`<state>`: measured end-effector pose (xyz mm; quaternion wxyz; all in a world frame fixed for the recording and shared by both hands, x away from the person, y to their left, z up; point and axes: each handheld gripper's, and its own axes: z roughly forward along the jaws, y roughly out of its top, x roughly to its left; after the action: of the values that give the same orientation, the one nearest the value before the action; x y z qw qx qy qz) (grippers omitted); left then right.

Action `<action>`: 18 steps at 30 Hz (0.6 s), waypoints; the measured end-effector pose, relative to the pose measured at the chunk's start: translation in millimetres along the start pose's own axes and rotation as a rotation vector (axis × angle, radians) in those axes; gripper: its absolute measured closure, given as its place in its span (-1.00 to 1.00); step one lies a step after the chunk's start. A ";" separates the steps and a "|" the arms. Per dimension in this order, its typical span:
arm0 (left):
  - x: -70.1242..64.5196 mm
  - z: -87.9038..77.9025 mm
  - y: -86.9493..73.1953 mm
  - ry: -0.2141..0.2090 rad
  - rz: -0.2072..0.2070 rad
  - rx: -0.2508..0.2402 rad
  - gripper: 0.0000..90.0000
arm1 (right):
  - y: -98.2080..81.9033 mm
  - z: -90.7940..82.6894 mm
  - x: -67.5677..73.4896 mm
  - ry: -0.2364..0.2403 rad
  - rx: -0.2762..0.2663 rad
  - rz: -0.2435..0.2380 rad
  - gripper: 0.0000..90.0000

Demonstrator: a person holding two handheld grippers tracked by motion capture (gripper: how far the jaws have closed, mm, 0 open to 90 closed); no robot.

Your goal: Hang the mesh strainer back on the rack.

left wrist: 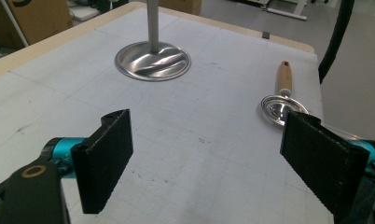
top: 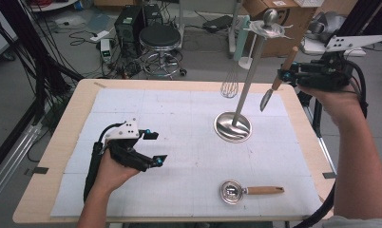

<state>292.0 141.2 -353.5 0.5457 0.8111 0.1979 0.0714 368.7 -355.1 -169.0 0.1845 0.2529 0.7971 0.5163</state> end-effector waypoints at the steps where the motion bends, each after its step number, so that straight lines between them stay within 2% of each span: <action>1: 0.0 0.0 -0.1 0.001 -0.001 0.000 -0.61 | 1.7 0.1 -1.4 -0.009 0.004 0.005 0.50; 4: 0.5 0.3 -0.4 -0.001 -0.001 0.002 -0.61 | 7.7 0.1 -5.5 -0.034 0.019 -0.001 0.50; 5: 0.6 0.7 -0.7 -0.005 -0.003 -0.001 -0.61 | 9.6 -0.8 -6.1 -0.037 0.029 0.015 0.50; 12: 1.2 -0.4 -0.6 -0.007 0.001 -0.003 -0.61 | 20.5 -1.4 -13.5 -0.074 0.048 0.021 0.50; 18: 0.6 0.0 -0.9 -0.005 -0.010 -0.011 -0.61 | 24.7 0.7 -16.8 -0.086 0.063 0.023 0.51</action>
<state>292.4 141.7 -354.4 0.5511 0.8072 0.2002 0.0675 387.8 -356.3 -146.2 0.2047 0.2896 0.8014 0.4816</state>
